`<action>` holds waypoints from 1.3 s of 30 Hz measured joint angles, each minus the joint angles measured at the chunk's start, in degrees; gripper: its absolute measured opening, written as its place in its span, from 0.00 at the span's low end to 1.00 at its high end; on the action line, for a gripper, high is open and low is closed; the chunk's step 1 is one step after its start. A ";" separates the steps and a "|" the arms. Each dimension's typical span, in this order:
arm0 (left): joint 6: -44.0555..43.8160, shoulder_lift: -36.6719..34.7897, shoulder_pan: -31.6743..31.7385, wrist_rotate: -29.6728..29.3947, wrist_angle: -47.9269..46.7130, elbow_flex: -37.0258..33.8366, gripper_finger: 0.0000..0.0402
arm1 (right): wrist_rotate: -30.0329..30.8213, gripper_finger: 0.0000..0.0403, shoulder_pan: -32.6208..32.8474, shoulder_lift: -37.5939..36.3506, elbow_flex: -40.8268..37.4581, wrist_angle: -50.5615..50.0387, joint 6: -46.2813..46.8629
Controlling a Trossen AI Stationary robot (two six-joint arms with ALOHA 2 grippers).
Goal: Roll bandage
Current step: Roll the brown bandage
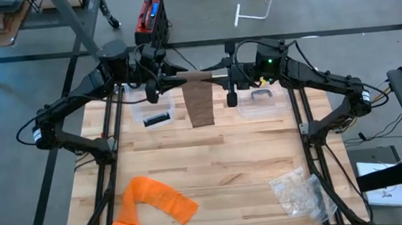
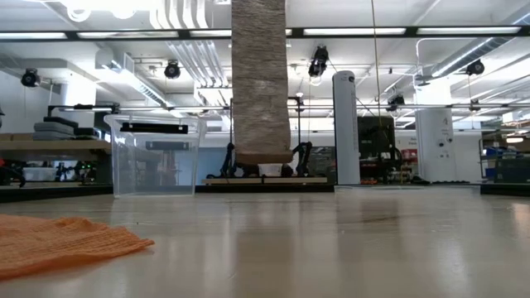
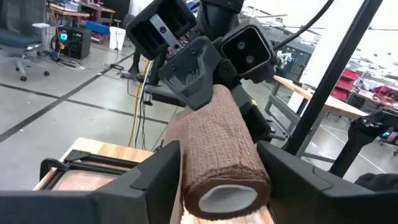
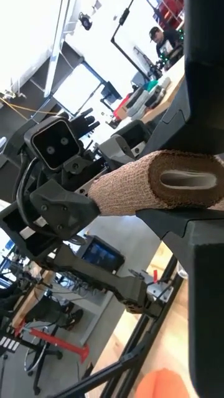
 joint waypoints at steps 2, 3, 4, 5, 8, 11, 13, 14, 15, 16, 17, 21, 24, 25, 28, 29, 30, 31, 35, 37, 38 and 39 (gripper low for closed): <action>-0.95 0.02 0.00 0.02 -0.06 0.00 0.48 | 0.00 0.23 -0.02 0.00 0.00 -0.03 -0.54; -1.04 0.02 0.00 0.02 -0.08 0.00 0.47 | 0.03 0.23 -0.02 0.00 0.00 -0.04 -0.72; -1.02 0.02 0.00 0.01 -0.10 0.00 0.46 | -0.01 0.23 -0.02 0.00 0.00 -0.02 -0.75; -1.02 0.02 0.00 0.01 -0.15 0.00 0.44 | -0.01 0.23 -0.02 0.00 0.00 -0.04 -0.77; -0.64 0.02 0.00 0.00 -0.24 0.00 0.40 | 0.00 0.23 -0.02 0.00 0.00 -0.18 -0.91; 0.63 0.02 0.00 0.01 -0.26 -0.01 0.36 | 0.01 0.23 -0.02 0.00 0.00 -0.37 -0.92; 1.43 0.02 0.00 0.00 -0.26 -0.02 0.32 | 0.01 0.23 -0.02 -0.02 0.00 -0.59 -0.95; 1.93 0.02 0.00 0.00 -0.28 -0.07 0.30 | 0.01 0.23 -0.02 -0.02 0.00 -0.75 -0.89; 2.46 0.02 0.00 0.00 -0.30 -0.11 0.28 | 0.01 0.23 -0.02 -0.02 0.00 -0.84 -0.57; 2.89 0.02 0.00 0.00 -0.28 -0.11 0.27 | 0.01 0.23 -0.02 -0.03 0.00 -0.89 -0.09; 3.19 0.02 0.00 -0.01 -0.26 -0.11 0.25 | 0.01 0.24 -0.02 -0.05 0.00 -1.02 0.47; 4.00 0.07 0.00 -0.22 -0.15 -0.11 0.21 | 0.07 0.32 -0.13 -0.09 0.00 -1.51 5.43; 6.75 0.07 0.00 -0.31 0.06 -0.13 0.21 | 0.02 0.42 -0.13 -0.20 0.11 -1.71 12.38; 7.44 0.07 0.00 -0.35 0.20 -0.13 0.21 | 0.01 0.46 -0.19 -0.35 0.26 -1.85 15.25; 9.87 0.07 0.00 -0.53 1.21 -0.13 0.21 | 0.04 0.59 -0.37 -0.48 0.94 -2.03 24.34; 10.66 0.03 0.00 -0.61 1.58 -0.13 0.21 | 0.17 0.62 -0.42 -0.50 1.02 -2.06 27.13; 11.38 0.02 -0.01 -0.66 2.01 -0.13 0.21 | 0.14 0.66 -0.52 -0.49 1.07 -2.04 29.16; 12.08 0.02 -0.04 -0.70 2.22 -0.13 0.21 | 0.08 0.69 -0.54 -0.42 1.07 -2.10 30.02; 14.49 0.02 -0.06 -0.70 2.43 -0.13 0.21 | 0.19 0.75 -0.63 -0.42 1.07 -2.10 32.18; 14.63 0.02 -0.10 -0.73 2.49 -0.13 0.21 | 0.20 0.76 -0.63 -0.42 1.07 -1.78 32.64; 14.84 0.02 -0.09 -0.74 2.47 -0.13 0.21 | 0.21 0.76 -0.63 -0.42 1.07 -1.59 33.13; 15.37 0.02 -0.09 -0.75 2.45 -0.13 0.21 | 0.23 0.75 -0.63 -0.42 1.07 -1.45 33.64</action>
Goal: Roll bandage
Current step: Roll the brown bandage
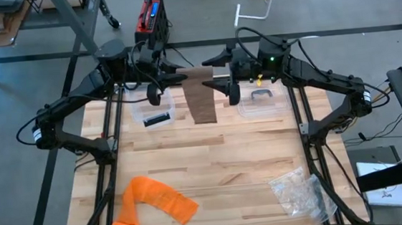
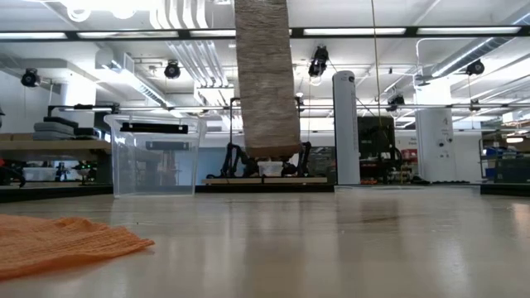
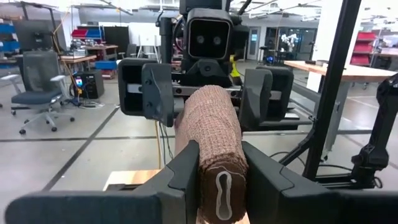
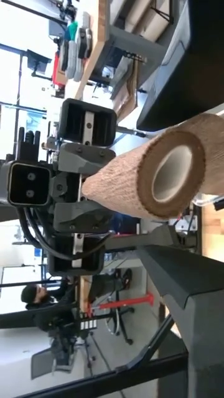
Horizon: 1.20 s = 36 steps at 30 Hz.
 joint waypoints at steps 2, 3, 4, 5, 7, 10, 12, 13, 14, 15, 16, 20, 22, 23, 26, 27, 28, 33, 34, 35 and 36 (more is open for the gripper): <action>1.04 0.00 0.00 -0.02 -0.02 0.00 0.21 | 0.09 0.73 -0.01 0.00 0.00 0.44 0.70; 1.31 0.00 0.00 -0.03 -0.02 0.00 0.21 | 0.14 0.72 -0.02 0.00 0.00 0.46 0.85; 1.47 0.00 0.00 -0.02 -0.02 0.00 0.21 | 0.14 0.71 -0.02 0.00 0.00 0.46 0.84; 1.69 0.00 0.00 -0.02 -0.03 0.00 0.21 | 0.14 0.71 -0.11 0.00 0.00 0.45 0.63; 2.15 0.00 0.00 -0.02 -0.09 0.00 0.21 | 0.12 0.70 -0.37 0.00 0.30 -0.09 0.21; 3.53 0.00 -0.02 -0.02 -0.23 0.00 0.21 | 0.16 0.71 -0.80 0.00 1.29 -0.16 0.18; 4.32 0.00 0.00 -0.02 -0.35 0.00 0.21 | 0.18 0.73 -0.85 0.20 1.87 0.41 0.05; 4.63 0.00 -0.02 -0.02 -0.42 0.00 0.21 | 0.18 0.74 -0.85 0.26 1.94 0.49 -0.07; 4.84 0.00 -0.02 -0.02 -0.46 0.00 0.21 | 0.16 0.75 -0.85 0.32 1.93 0.29 -0.24; 4.88 0.00 -0.02 -0.02 -0.43 0.00 0.21 | 0.14 0.76 -0.97 0.41 1.92 0.19 -0.22; 4.88 0.00 -0.02 -0.02 -0.42 0.00 0.21 | 0.14 0.77 -0.98 0.43 1.91 0.05 0.24; 4.92 0.00 -0.02 -0.02 -0.44 0.00 0.21 | 0.16 0.77 -1.14 1.30 1.80 -0.35 2.95; 5.19 0.00 -0.02 -0.02 -0.43 0.00 0.21 | 0.12 0.74 -1.14 1.93 1.75 -0.42 3.22; 5.23 0.00 -0.02 -0.02 -0.42 0.01 0.21 | -0.02 0.73 -1.14 2.18 1.75 -0.22 3.57; 5.23 0.00 -0.02 -0.02 -0.45 0.01 0.21 | -0.29 0.67 -1.11 2.48 1.75 -0.83 4.35; 5.23 0.00 -0.02 -0.02 -0.44 0.00 0.21 | -0.31 0.65 -1.11 2.66 1.75 -0.73 4.36; 5.23 -0.02 -0.02 -0.10 -0.46 0.02 0.21 | -0.41 0.62 -1.12 2.71 1.75 -0.68 4.45; 5.86 -0.02 0.00 -0.40 -0.59 0.02 0.21 | -0.45 0.51 -1.11 2.69 1.75 -0.74 6.75; 6.12 -0.02 0.00 -0.50 -0.61 0.02 0.21 | -0.45 0.49 -1.11 2.69 1.75 -0.74 7.36; 6.28 -0.02 0.00 -0.79 -0.61 0.02 0.21 | -0.45 0.47 -1.11 2.69 1.75 -0.76 7.72; 6.38 -0.02 0.00 -1.27 -0.65 0.02 0.21 | -0.43 0.45 -1.11 2.69 1.75 -0.78 8.16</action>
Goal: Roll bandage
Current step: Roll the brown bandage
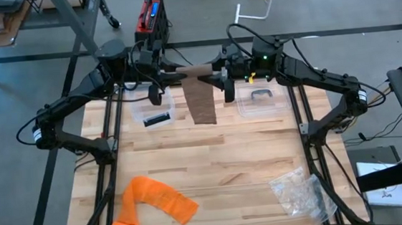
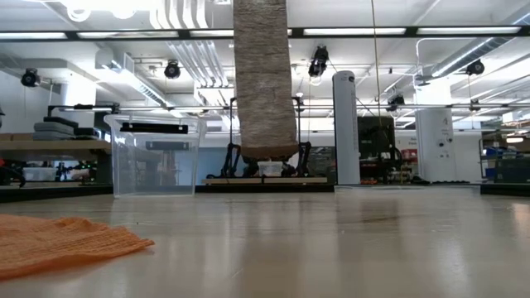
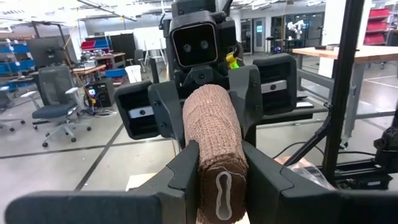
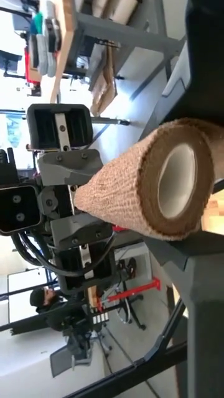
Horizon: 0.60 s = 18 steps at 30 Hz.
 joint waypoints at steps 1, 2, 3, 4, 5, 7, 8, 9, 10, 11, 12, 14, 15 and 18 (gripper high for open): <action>0.04 0.00 -0.02 -0.40 -0.01 0.00 0.21 | 0.04 0.43 0.00 0.00 0.00 0.02 0.45; 0.11 0.00 -0.02 -0.59 -0.04 0.00 0.21 | 0.07 0.42 -0.02 0.02 0.00 0.00 0.75; 0.16 0.00 -0.01 -0.63 -0.07 0.00 0.21 | 0.07 0.40 -0.02 0.02 0.00 -0.02 0.85; 0.19 0.00 -0.01 -0.65 -0.07 0.00 0.21 | 0.10 0.38 -0.02 0.02 0.00 -0.01 0.99; 0.22 -0.02 -0.02 -0.67 -0.09 0.00 0.21 | 0.13 0.37 -0.02 0.02 0.00 0.00 1.09; 0.22 -0.04 -0.02 -0.72 -0.07 0.00 0.21 | 0.13 0.34 0.00 0.02 0.00 0.00 1.12; 0.22 -0.04 -0.02 -0.74 -0.08 0.00 0.21 | 0.13 0.32 0.00 0.02 0.00 0.00 1.17; 0.22 -0.04 -0.02 -0.74 -0.09 0.00 0.21 | 0.15 0.31 -0.02 0.02 0.00 0.02 1.23; 0.22 -0.04 -0.02 -0.75 -0.09 0.00 0.21 | 0.17 0.30 -0.01 0.03 0.00 0.00 1.26; 0.23 -0.04 0.00 -0.77 -0.09 0.00 0.21 | 0.15 0.29 -0.02 0.04 0.00 -0.06 1.28; 0.24 -0.04 -0.01 -0.78 -0.10 0.00 0.21 | 0.15 0.29 -0.02 0.04 0.00 -0.15 1.23; 0.24 -0.04 -0.02 -0.76 -0.22 0.00 0.21 | 0.15 0.29 0.00 0.02 0.00 -0.60 0.93; 0.24 -0.04 -0.02 -0.78 -0.30 0.00 0.21 | 0.15 0.30 -0.01 0.02 0.00 -0.88 0.77; 0.24 -0.04 -0.02 -0.78 -0.51 0.00 0.21 | 0.12 0.38 -0.02 -0.16 0.02 -1.95 0.58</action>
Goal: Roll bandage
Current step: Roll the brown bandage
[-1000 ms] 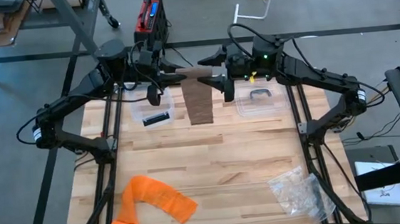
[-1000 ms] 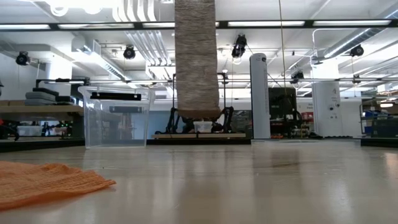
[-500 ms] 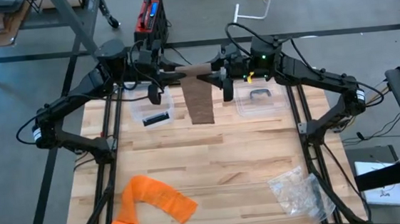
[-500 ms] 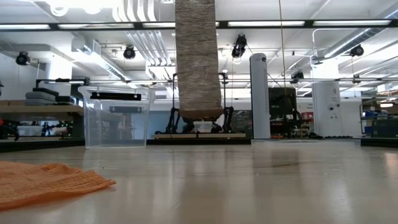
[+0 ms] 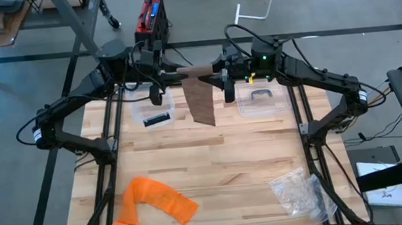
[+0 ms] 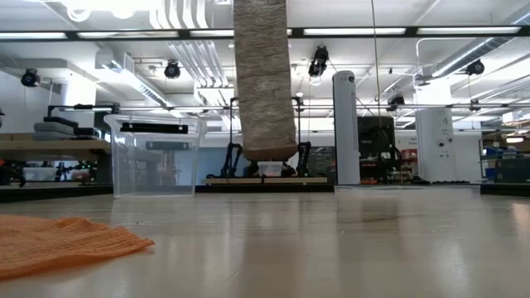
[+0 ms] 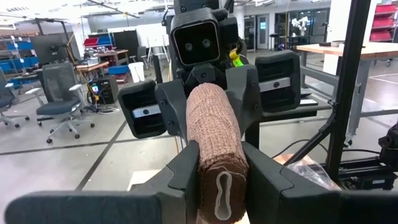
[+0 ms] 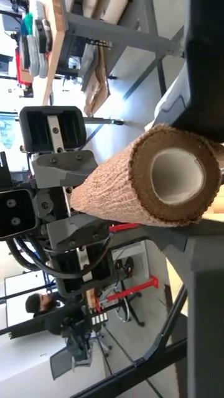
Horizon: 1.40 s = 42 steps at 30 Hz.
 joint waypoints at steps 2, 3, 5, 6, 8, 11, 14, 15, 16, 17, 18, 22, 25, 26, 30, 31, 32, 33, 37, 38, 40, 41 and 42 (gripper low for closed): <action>0.00 0.00 0.00 0.00 0.32 0.00 0.21 | 0.00 0.45 0.02 -0.33 -0.01 -1.29 -0.03; 0.01 -0.02 0.00 0.02 0.37 0.00 0.21 | -0.02 0.50 0.01 -0.50 -0.02 -1.33 -0.05; 0.48 -0.07 0.00 0.02 0.26 0.00 0.21 | -0.07 0.58 -0.01 -0.84 -0.02 -1.16 -0.07; 0.95 -0.06 0.00 0.02 0.03 0.00 0.21 | -0.07 0.62 0.00 -1.06 -0.02 -1.09 -0.10; 1.49 -0.04 0.00 0.02 -0.61 0.00 0.21 | -0.12 0.69 0.00 -1.21 -0.02 -0.46 -0.27; 2.15 -0.04 0.00 0.12 -0.60 0.00 0.21 | -0.14 0.76 0.01 -1.29 -0.02 0.14 -0.20; 2.29 -0.04 0.00 0.17 -0.62 0.00 0.21 | -0.16 0.79 0.02 -1.25 -0.02 1.01 0.19; 2.29 -0.04 0.00 0.20 -0.63 0.00 0.21 | -0.19 0.79 -0.01 -1.14 0.00 1.26 0.19; 2.32 -0.04 0.00 0.22 -0.63 0.00 0.21 | -0.35 0.78 -0.01 -1.05 0.00 1.37 0.19; 2.32 -0.04 0.00 0.24 -0.63 0.00 0.21 | -0.45 0.78 -0.01 -0.86 -0.01 1.39 0.19; 2.29 -0.04 0.00 0.28 -0.65 0.00 0.21 | -0.49 0.76 -0.01 -0.59 -0.01 1.76 0.20; 2.32 -0.04 0.00 0.75 -0.74 0.00 0.21 | -0.57 0.68 0.02 -0.09 0.00 2.54 0.44; 2.29 -0.04 0.00 0.83 -0.79 0.00 0.21 | -0.56 0.60 0.01 0.30 0.00 3.39 0.21; 2.30 -0.04 0.00 0.84 -0.83 0.00 0.21 | -0.57 0.57 -0.01 0.49 0.00 3.68 0.10; 1.02 -0.04 0.00 0.81 -0.56 0.00 0.21 | -0.57 0.45 0.02 0.94 0.00 5.64 -1.00; 0.42 -0.04 0.00 0.81 -0.42 0.00 0.21 | -0.57 0.42 0.02 1.03 0.00 5.98 -1.29; -0.37 -0.04 0.01 0.77 -0.28 0.00 0.21 | -0.57 0.39 0.02 1.16 0.00 6.13 -1.86; -1.39 -0.04 0.02 0.61 -0.05 0.00 0.21 | -0.45 0.36 -0.01 1.23 0.00 6.42 -2.55; -4.91 -0.23 0.07 0.15 1.54 0.00 0.25 | 0.18 0.28 0.02 1.48 0.00 8.08 -4.52; -5.59 -0.43 0.09 -0.39 1.89 0.00 0.27 | 0.34 0.26 0.02 1.53 -0.12 8.87 -4.96; -6.56 -0.95 0.05 -2.27 2.30 0.00 0.33 | 0.63 0.25 0.02 1.55 -1.19 11.26 -5.81; -6.86 -1.31 0.04 -2.87 2.27 0.00 0.36 | 0.74 0.25 0.02 1.58 -1.97 12.53 -5.84; -7.14 -1.65 0.04 -3.47 2.31 0.00 0.39 | 1.27 0.25 0.02 1.59 -2.98 13.97 -5.83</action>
